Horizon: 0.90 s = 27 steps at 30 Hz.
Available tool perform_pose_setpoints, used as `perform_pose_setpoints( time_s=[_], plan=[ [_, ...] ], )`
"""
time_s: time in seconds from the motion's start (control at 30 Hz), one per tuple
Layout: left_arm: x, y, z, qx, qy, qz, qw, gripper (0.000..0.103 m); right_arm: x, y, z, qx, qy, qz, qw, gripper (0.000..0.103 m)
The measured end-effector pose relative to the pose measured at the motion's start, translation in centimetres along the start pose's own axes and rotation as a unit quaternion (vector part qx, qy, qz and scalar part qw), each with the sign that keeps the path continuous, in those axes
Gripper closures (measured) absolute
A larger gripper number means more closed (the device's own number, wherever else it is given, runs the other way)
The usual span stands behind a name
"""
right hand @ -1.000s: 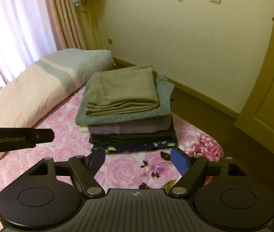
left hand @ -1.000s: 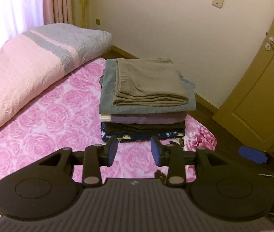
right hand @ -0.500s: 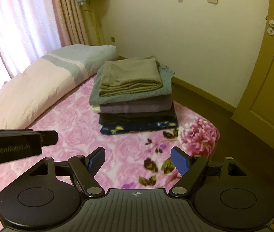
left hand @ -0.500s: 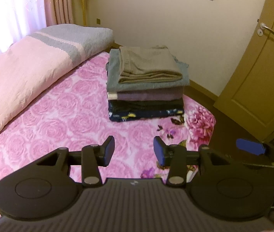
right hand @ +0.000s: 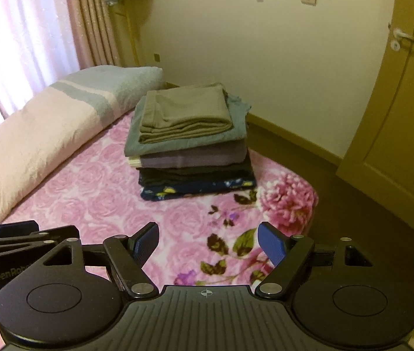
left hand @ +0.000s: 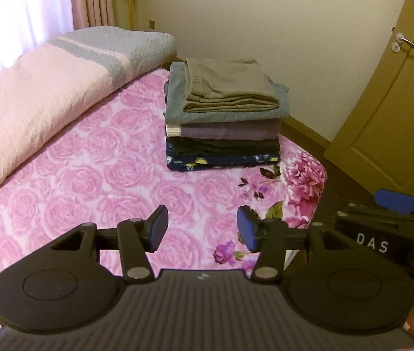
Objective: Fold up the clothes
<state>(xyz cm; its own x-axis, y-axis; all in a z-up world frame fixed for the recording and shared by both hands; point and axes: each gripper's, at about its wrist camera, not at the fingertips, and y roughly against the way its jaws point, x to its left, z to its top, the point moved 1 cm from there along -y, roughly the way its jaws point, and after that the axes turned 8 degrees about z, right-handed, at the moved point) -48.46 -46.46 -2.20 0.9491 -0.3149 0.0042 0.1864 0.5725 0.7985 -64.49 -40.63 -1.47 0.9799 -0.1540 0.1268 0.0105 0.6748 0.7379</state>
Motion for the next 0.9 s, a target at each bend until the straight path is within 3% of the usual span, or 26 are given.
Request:
perform_pose_setpoints(
  time_s=[0.13, 0.43, 0.9],
  plan=[
    [-0.2, -0.6, -0.1, 0.001, 0.001, 0.006, 1.0, 0.055, -0.1, -0.7, 0.1, 0.017, 0.024, -0.011, 1.0, 0.026],
    [-0.2, -2.9, 0.6, 0.027, 0.018, 0.021, 0.9993, 0.055, -2.4, -3.4, 0.9, 0.049, -0.029, 0.035, 0.998, 0.026],
    [-1.8, -6.5, 1.7, 0.063, 0.018, 0.037, 0.9971, 0.055, -4.3, -6.6, 2.0, 0.085, -0.032, 0.036, 0.995, 0.026]
  ],
)
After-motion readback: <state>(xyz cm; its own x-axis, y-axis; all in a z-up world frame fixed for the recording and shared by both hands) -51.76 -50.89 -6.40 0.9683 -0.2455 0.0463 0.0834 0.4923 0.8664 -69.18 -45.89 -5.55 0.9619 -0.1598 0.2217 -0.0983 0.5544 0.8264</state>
